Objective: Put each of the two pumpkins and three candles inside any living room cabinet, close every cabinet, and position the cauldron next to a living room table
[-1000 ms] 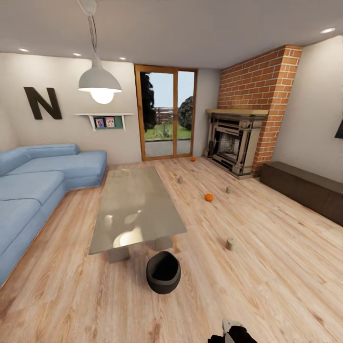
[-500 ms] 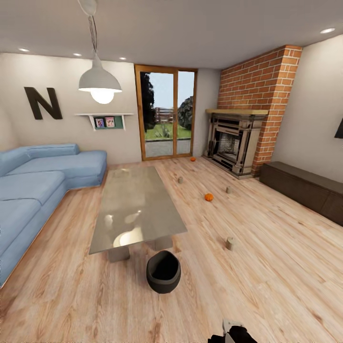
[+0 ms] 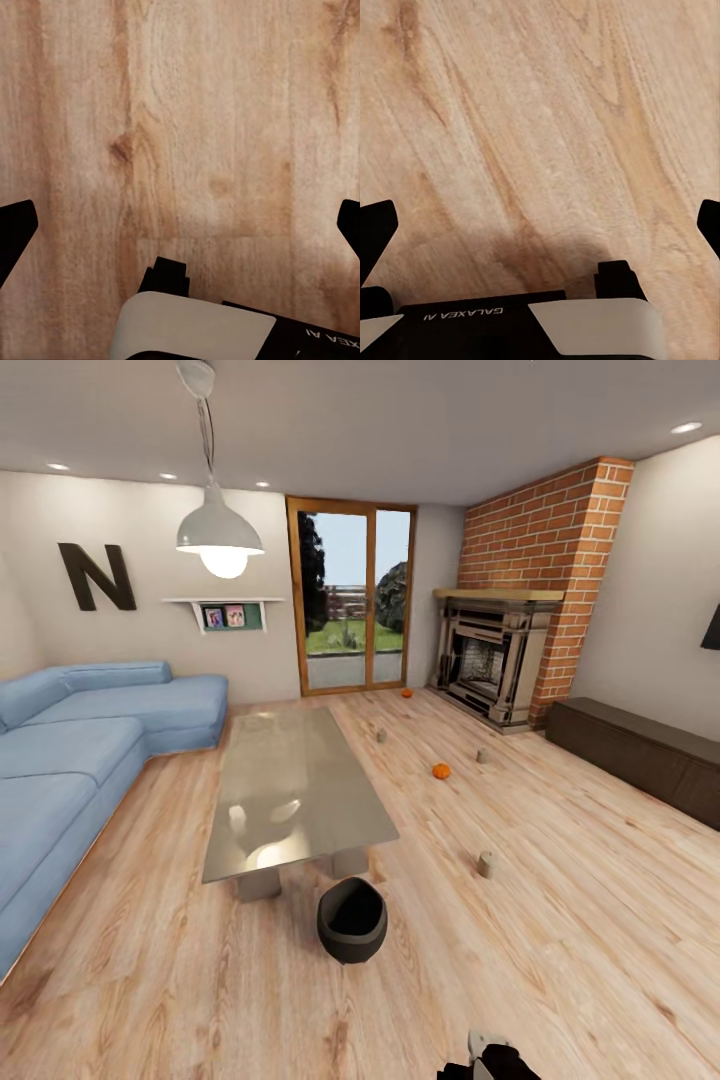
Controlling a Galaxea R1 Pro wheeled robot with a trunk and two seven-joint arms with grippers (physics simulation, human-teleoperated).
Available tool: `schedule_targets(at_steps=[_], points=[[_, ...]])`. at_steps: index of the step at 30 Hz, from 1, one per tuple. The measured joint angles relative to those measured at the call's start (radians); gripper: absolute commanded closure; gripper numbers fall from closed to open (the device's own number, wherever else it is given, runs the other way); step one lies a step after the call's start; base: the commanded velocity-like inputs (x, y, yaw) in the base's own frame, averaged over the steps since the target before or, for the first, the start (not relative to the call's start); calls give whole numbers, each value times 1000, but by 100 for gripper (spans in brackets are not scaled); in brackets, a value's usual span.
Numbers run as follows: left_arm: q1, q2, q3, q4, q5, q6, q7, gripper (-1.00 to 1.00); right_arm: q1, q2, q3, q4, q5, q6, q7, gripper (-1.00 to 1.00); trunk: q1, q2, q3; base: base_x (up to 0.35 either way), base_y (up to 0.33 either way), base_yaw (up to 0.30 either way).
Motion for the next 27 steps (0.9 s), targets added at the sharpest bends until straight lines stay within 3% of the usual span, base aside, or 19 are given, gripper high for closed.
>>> schedule_targets(at_steps=[18,27], points=[[0,-1,0,1,0,0,-2,-100,0,0,-1,0,5,0,1,-100,0,0,0,0,0,0],[0,-2,0,0,0,0,-5,-100,8,0,0,2,6,-74,-1,-100,-34,63,28,0,0,-4]])
